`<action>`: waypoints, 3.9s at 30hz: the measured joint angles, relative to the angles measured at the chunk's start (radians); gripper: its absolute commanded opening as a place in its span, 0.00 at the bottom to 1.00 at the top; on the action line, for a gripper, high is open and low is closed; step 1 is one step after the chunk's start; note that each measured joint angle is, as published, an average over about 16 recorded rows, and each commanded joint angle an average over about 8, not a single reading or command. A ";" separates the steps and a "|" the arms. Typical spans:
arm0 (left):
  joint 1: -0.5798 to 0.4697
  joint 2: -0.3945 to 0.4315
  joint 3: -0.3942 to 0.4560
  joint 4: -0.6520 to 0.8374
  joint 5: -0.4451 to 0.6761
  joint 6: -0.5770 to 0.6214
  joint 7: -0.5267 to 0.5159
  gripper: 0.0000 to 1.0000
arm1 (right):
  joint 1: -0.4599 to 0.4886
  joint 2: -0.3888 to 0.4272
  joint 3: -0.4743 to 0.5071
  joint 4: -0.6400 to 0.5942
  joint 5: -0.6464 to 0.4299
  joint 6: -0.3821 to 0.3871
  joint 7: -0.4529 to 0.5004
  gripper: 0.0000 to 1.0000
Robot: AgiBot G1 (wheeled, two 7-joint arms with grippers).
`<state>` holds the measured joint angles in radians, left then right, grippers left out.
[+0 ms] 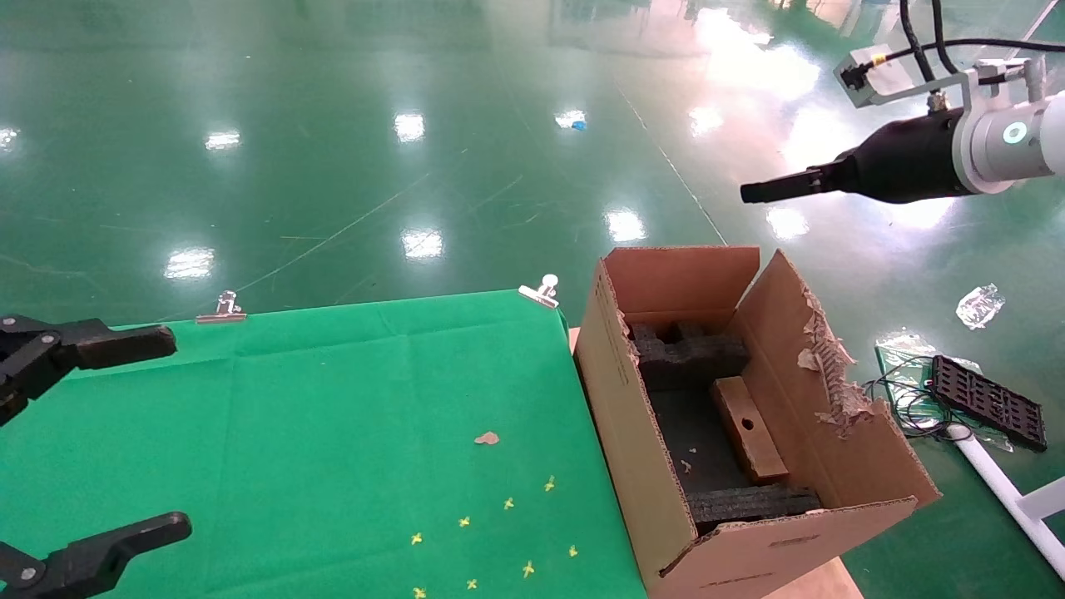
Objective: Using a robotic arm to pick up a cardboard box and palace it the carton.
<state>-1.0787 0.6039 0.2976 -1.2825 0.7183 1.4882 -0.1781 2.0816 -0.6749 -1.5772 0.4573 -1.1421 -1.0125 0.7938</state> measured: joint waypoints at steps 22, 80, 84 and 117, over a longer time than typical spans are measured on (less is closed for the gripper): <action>-0.001 0.000 0.001 0.001 -0.001 0.000 0.001 1.00 | -0.319 0.043 0.447 0.309 0.148 -0.155 -0.214 1.00; -0.001 -0.001 0.003 0.001 -0.002 -0.001 0.002 1.00 | -1.020 0.065 1.314 0.836 0.418 -0.490 -0.610 1.00; -0.001 -0.001 0.003 0.001 -0.002 -0.001 0.002 1.00 | -1.017 0.065 1.309 0.833 0.417 -0.488 -0.609 1.00; -0.001 -0.001 0.003 0.001 -0.002 -0.001 0.002 1.00 | -1.007 0.064 1.297 0.827 0.411 -0.483 -0.606 1.00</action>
<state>-1.0794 0.6026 0.3008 -1.2812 0.7160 1.4871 -0.1763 1.0741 -0.6111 -0.2798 1.2839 -0.7307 -1.4951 0.1881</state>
